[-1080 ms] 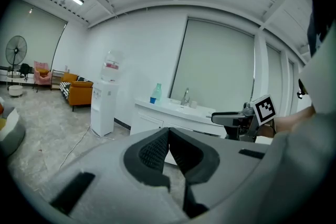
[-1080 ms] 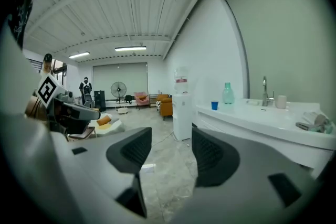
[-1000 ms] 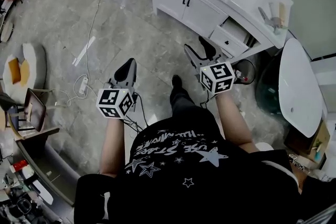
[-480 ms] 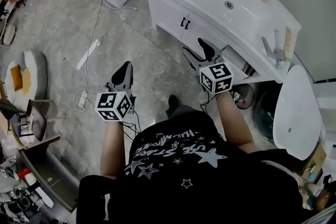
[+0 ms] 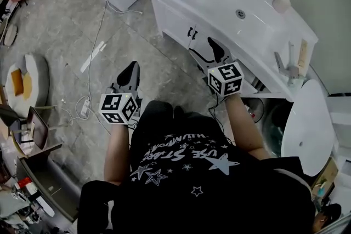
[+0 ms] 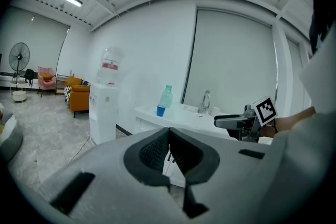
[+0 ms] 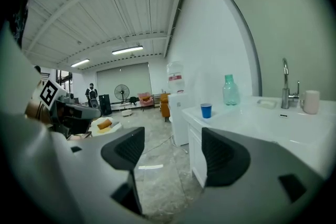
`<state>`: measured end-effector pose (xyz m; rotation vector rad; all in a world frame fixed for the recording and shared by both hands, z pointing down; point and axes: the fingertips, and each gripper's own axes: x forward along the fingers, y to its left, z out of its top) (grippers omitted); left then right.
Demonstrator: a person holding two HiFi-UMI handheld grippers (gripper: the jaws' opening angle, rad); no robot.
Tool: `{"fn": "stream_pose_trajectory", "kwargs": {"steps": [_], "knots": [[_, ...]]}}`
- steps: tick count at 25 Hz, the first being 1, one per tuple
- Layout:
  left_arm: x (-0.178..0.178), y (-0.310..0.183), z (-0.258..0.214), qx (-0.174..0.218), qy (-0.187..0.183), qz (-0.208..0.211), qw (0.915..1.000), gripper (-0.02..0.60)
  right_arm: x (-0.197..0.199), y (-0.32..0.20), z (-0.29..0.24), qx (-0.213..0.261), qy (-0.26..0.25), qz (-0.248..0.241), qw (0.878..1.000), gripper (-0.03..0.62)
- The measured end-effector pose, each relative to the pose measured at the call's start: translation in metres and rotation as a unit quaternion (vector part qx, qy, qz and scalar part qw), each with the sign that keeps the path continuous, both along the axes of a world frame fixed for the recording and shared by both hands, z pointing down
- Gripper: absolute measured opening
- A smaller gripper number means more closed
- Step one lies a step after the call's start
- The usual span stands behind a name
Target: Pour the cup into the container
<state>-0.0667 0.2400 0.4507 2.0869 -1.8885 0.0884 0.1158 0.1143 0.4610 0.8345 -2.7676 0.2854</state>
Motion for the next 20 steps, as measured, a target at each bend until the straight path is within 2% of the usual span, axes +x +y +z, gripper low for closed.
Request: {"fn": "stream_pose_trajectory", "kwargs": {"steps": [9,20], "knots": [[-0.016,-0.046,0.004,0.003,0.005,0.019,0.9998,0.009,-0.015,-0.036,0.007,0.000,0.012,0.012,1.000,0.367],[-0.046,-0.162,0.017,0.006,0.026,0.063,0.9976,0.009,-0.041,-0.133,0.013,0.016,0.050,0.043,0.998,0.365]]}}
